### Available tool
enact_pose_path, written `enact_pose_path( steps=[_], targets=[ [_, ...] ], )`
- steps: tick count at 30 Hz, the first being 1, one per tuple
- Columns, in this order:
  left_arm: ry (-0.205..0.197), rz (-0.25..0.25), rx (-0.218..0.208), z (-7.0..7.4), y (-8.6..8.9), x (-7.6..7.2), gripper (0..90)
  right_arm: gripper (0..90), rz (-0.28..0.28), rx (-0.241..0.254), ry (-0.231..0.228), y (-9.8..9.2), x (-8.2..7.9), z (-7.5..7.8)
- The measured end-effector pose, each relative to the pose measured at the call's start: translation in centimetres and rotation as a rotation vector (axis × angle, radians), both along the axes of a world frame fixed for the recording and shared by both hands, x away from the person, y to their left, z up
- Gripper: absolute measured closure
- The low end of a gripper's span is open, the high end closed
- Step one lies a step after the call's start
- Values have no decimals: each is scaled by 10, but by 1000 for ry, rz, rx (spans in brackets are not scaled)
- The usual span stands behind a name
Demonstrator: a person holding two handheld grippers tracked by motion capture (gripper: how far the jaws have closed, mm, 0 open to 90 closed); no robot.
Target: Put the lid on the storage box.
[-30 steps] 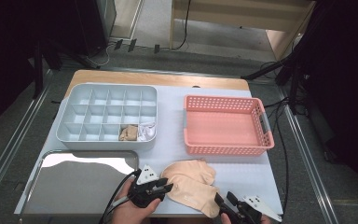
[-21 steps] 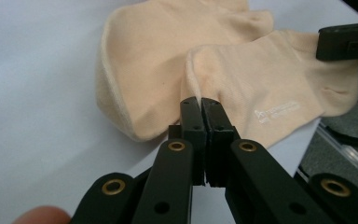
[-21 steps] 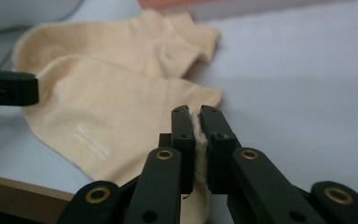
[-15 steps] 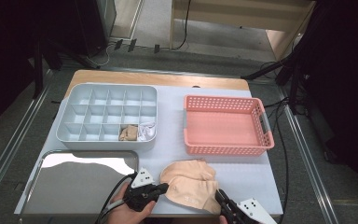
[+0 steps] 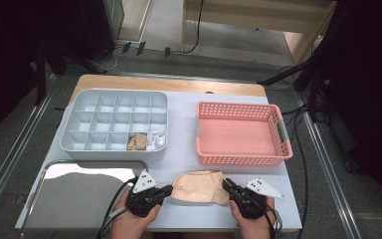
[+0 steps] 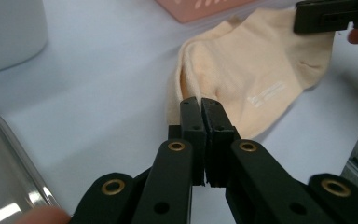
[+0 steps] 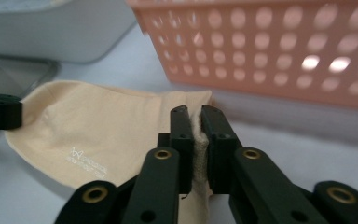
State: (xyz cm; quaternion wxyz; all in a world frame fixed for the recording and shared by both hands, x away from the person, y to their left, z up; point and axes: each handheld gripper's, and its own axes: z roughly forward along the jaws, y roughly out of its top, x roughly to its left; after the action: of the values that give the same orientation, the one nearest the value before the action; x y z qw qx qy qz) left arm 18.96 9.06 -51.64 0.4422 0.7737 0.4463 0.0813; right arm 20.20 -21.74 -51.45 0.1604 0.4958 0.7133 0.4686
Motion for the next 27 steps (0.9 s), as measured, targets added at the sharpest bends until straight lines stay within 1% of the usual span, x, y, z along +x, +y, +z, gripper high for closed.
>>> enact_pose_path(
  steps=[1, 2, 3, 4, 5, 6, 7, 8, 9, 11, 12, 14, 15, 16, 17, 18, 19, 20, 21, 23, 25, 26, 27],
  targets=[
    [5, 1, 6, 0, 0, 0, 897, 703, -15, 6, 13, -2, 4, -5],
    [8, 6, 2, -1, 0, 0, 894, 687, -33, 4, -9, -4, 6, -8],
    [13, 2, 0, -2, 0, 1, 889, 691, -69, 0, -17, -8, 5, -9],
    [19, -10, 1, -2, 0, 1, 864, 684, -98, 16, -17, -13, 3, -10],
    [18, -20, -2, -2, -1, 1, 823, 674, -111, 44, -12, -16, 1, -9],
    [9, -21, -6, -2, -1, 0, 773, 657, -115, 90, 4, -18, -2, -8],
    [0, -12, -16, -1, -1, 0, 722, 627, -107, 119, 31, -19, -6, -8],
    [-16, 5, -19, 0, -2, 0, 692, 610, -104, 119, 51, -19, -9, -8],
    [-26, 24, -17, 2, -3, 1, 647, 577, -104, 118, 52, -18, -14, -7],
    [-35, 49, 7, 3, -5, 5, 550, 510, -108, 110, 68, -15, -16, -7],
    [-34, 53, 11, 4, -6, 7, 533, 525, -125, 94, 72, -13, -16, -8],
    [-21, 60, 15, 3, -7, 10, 518, 605, -147, 73, 103, -12, -16, -8],
    [-20, 61, 19, 3, -7, 11, 532, 650, -146, 67, 118, -10, -17, -7],
    [-13, 59, 30, 2, -7, 11, 585, 716, -145, 52, 130, -9, -18, -7],
    [-7, 47, 28, 1, -7, 12, 638, 764, -139, 35, 122, -7, -20, -6],
    [0, 37, 27, 0, -6, 13, 713, 818, -133, 29, 120, -6, -22, -5],
    [1, 36, 27, 0, -6, 13, 759, 850, -113, 37, 110, -6, -22, -4],
    [4, 40, 21, 0, -4, 14, 784, 865, -108, 41, 104, -6, -23, -3],
    [8, 38, 10, -1, -3, 14, 813, 870, -107, 37, 79, -6, -24, 0],
    [14, 37, 5, -1, -1, 14, 832, 875, -87, 30, 40, -5, -25, 4],
    [16, 35, 5, -1, 0, 14, 840, 875, -74, -4, -23, -3, -28, 10],
    [20, 32, 5, -2, 0, 14, 839, 876, -57, -5, -56, -2, -29, 12],
    [20, 39, 7, -3, 0, 14, 833, 876, -29, -6, -109, -1, -29, 15]
  ],
)
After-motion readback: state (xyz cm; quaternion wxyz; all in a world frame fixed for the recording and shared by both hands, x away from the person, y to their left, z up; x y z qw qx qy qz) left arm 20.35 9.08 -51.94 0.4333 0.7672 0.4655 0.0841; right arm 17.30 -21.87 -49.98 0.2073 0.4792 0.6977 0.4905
